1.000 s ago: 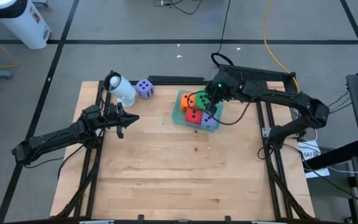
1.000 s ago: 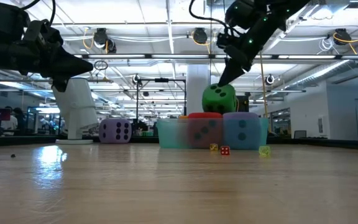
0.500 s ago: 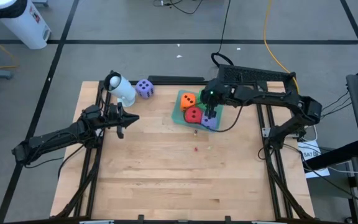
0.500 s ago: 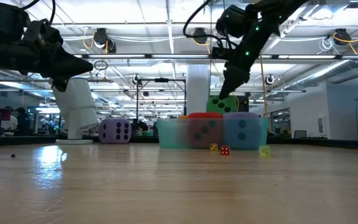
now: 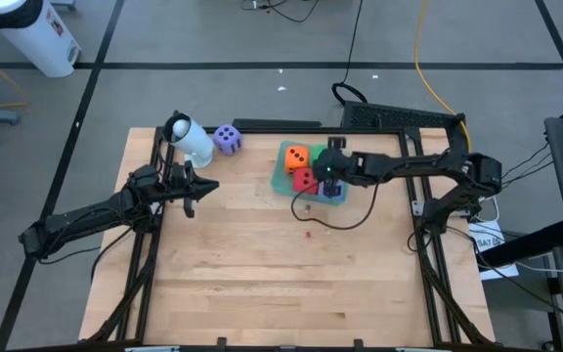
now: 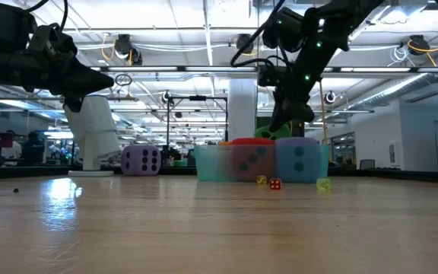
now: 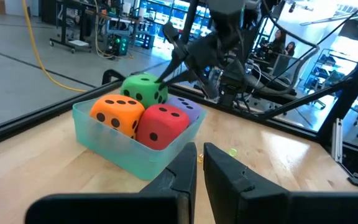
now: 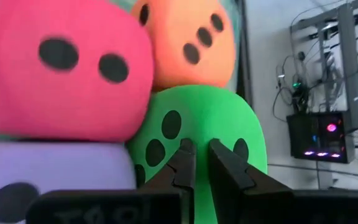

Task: Pick & Place Dice
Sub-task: Put the large green die into the blue bin, then put the large purple die into the blue bin

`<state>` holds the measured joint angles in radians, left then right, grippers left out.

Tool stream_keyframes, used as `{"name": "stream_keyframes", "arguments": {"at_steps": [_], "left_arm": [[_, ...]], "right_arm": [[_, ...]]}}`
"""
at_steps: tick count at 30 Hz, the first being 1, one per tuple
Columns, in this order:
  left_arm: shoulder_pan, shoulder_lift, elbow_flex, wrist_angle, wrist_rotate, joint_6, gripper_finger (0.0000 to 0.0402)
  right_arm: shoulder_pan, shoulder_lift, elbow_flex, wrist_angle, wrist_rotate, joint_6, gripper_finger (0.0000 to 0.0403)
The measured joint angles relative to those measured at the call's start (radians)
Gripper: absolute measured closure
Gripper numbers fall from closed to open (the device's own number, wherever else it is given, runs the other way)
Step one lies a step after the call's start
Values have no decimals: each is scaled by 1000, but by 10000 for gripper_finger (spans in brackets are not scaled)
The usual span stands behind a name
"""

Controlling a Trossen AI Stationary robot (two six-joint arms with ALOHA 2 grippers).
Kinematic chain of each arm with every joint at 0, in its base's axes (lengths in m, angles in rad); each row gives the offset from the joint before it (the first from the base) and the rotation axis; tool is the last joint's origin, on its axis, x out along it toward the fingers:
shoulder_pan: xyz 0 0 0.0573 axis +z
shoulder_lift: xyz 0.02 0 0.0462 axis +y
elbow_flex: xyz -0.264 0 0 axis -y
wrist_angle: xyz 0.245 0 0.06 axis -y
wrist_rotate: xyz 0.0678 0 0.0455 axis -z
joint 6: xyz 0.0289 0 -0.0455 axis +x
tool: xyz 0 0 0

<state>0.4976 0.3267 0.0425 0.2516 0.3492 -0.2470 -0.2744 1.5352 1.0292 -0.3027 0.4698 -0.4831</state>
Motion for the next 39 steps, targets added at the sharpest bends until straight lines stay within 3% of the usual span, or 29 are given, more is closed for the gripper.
{"name": "stream_keyframes", "arguments": {"at_steps": [8, 14, 18, 24, 29, 32, 35, 39], "left_arm": [[0, 0, 0, 0, 0, -1, 364], [0, 0, 0, 0, 0, -2, 364], [0, 0, 0, 0, 0, -2, 364], [0, 0, 0, 0, 0, -1, 364], [0, 0, 0, -4, 0, 6, 364], [0, 0, 0, -8, -1, 9, 364], [0, 0, 0, -11, 0, 5, 364], [-1, 1, 0, -12, 12, -2, 364]], "right_arm": [[1, 1, -63, 0, 3, 52, 363], [13, 0, -69, 4, 4, 66, 269], [38, -10, -70, 10, 62, 37, 208], [93, -54, -71, 110, 70, 19, 172], [121, -149, -72, 403, -181, 173, 179], [120, -207, -134, 580, -352, 145, 194], [43, -248, -223, 684, -408, 205, 213], [-70, -292, -280, 786, -635, 406, 244]]}}
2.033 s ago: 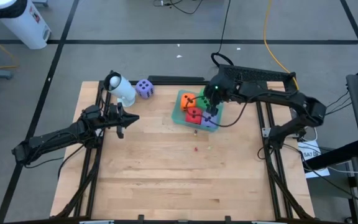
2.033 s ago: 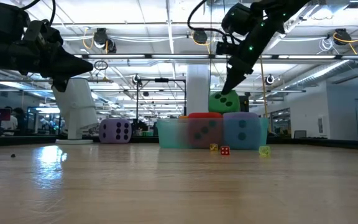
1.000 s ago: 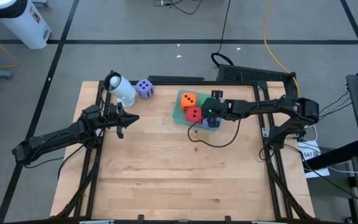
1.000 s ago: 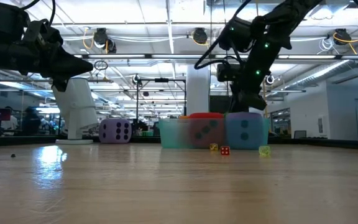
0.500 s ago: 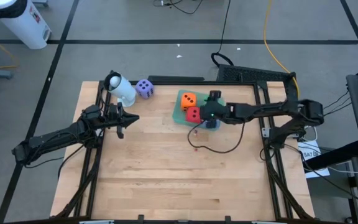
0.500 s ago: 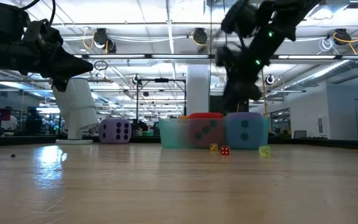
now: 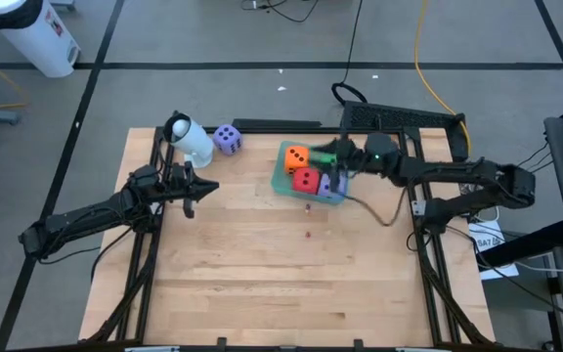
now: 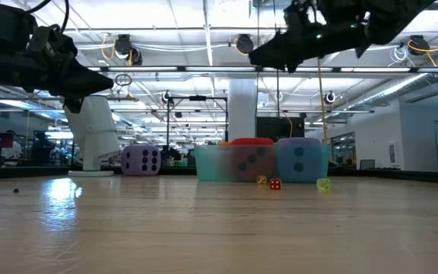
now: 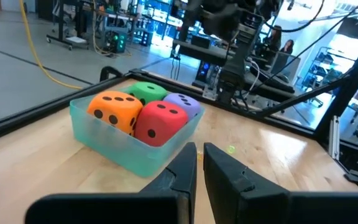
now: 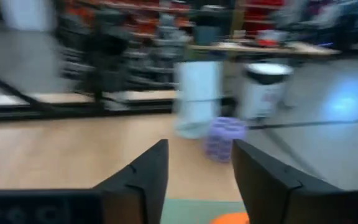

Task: Pick & Place Dice
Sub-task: Put the large purple die into the blue bin

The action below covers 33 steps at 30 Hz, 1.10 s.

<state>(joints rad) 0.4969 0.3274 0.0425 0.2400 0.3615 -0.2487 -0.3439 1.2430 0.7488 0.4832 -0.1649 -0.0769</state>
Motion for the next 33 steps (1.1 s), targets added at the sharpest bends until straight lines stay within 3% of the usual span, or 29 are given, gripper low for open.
{"name": "stream_keyframes", "arguments": {"at_steps": [5, 10, 15, 20, 26, 29, 33], "left_arm": [[0, 2, 0, -1, 0, 1, 364], [0, 0, 0, -2, -3, 6, 364], [0, 0, 0, -3, -3, 8, 364], [0, 0, 0, -3, -4, 10, 364], [0, 0, 0, -4, -2, 4, 364], [0, 0, 0, -6, 41, 40, 364], [-17, 0, 0, -53, 159, 203, 382]], "right_arm": [[45, 3, -50, -36, -51, -55, 304], [51, 0, -94, 63, -72, -92, 346], [59, 1, -109, 94, -70, -120, 344], [66, 1, -109, 66, 27, -97, 331], [87, 1, -109, 31, 7, -59, 384], [113, 1, -109, 20, 8, -41, 398], [189, 1, -109, 21, 6, -16, 389]]}}
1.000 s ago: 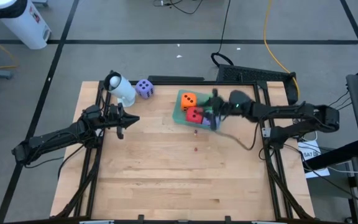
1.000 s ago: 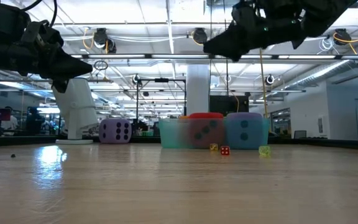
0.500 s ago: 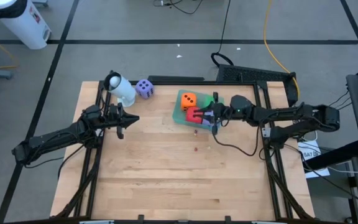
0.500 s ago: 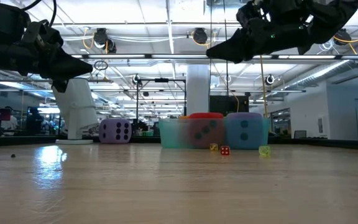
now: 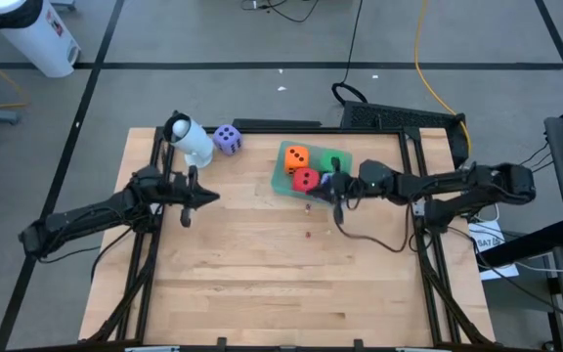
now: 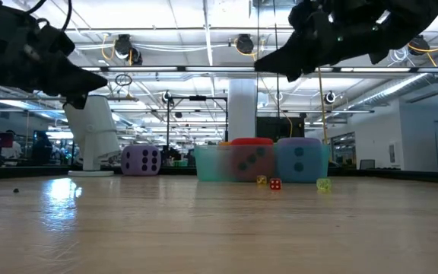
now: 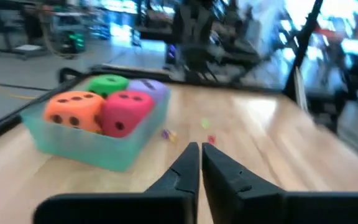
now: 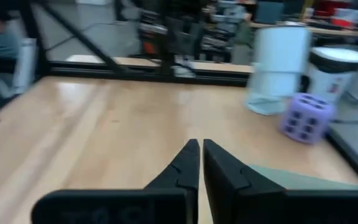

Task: Pick & Place Dice
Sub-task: Put the large purple die into the blue bin

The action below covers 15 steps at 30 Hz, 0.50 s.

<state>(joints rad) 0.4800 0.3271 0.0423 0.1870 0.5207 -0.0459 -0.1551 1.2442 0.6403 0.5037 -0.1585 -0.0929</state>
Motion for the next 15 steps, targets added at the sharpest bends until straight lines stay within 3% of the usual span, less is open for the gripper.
{"name": "stream_keyframes", "arguments": {"at_steps": [5, 11, 15], "left_arm": [[-58, 0, 0, -53, -61, 118, 389], [-138, 0, 0, -44, -175, 141, 381], [-182, 0, 0, -51, -166, 185, 382]], "right_arm": [[95, 0, 0, 2, 30, -29, 396], [135, 0, 0, 3, 83, -29, 399], [147, 0, 0, 19, 82, 19, 397]]}}
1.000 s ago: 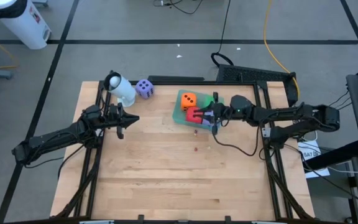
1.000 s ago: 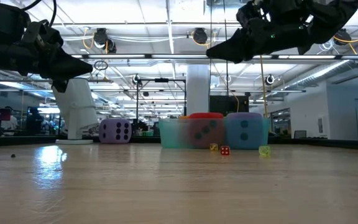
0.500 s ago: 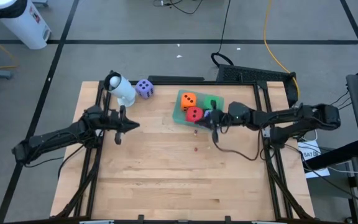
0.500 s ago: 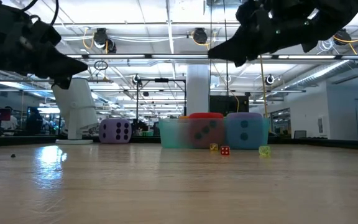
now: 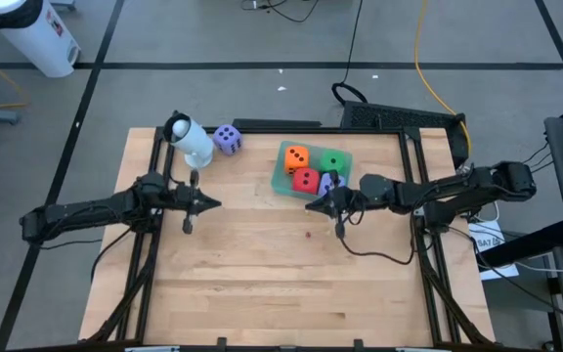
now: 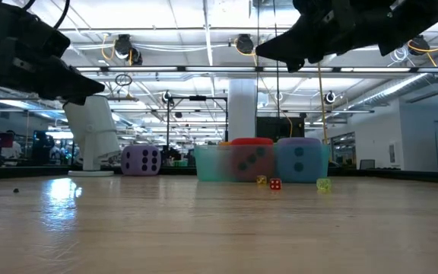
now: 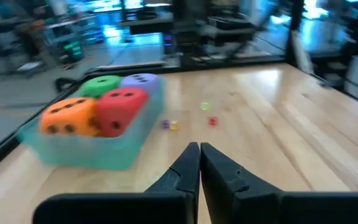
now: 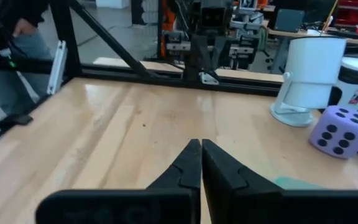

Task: Pick & Place Dice
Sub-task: Put the large purple die into the blue bin

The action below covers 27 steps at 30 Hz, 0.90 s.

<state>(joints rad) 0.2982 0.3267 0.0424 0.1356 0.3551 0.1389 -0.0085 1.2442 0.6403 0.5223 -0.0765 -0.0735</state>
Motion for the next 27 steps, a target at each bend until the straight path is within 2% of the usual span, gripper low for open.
{"name": "stream_keyframes", "arguments": {"at_steps": [4, 7, 13, 16, 18, 22, 27], "left_arm": [[-66, 0, 0, -26, 40, 116, 397], [-128, 0, 0, -16, -32, 160, 393], [-227, 0, 0, 50, -306, 143, 395], [-231, 0, 1, 110, -514, 19, 384], [-221, 0, 18, 76, -616, -70, 383], [-195, 0, 75, -37, -601, -153, 398], [-194, -2, 78, -24, -555, -176, 395]], "right_arm": [[24, 0, 0, 4, -2, 9, 401], [36, 0, 0, 5, -3, 5, 402], [37, 0, 0, 5, -2, 3, 402], [37, 2, 0, 4, -2, 9, 402], [37, 4, 0, -2, 2, 14, 402], [37, 4, 0, -3, 4, 51, 402], [37, 4, 0, -20, 5, 48, 401]]}}
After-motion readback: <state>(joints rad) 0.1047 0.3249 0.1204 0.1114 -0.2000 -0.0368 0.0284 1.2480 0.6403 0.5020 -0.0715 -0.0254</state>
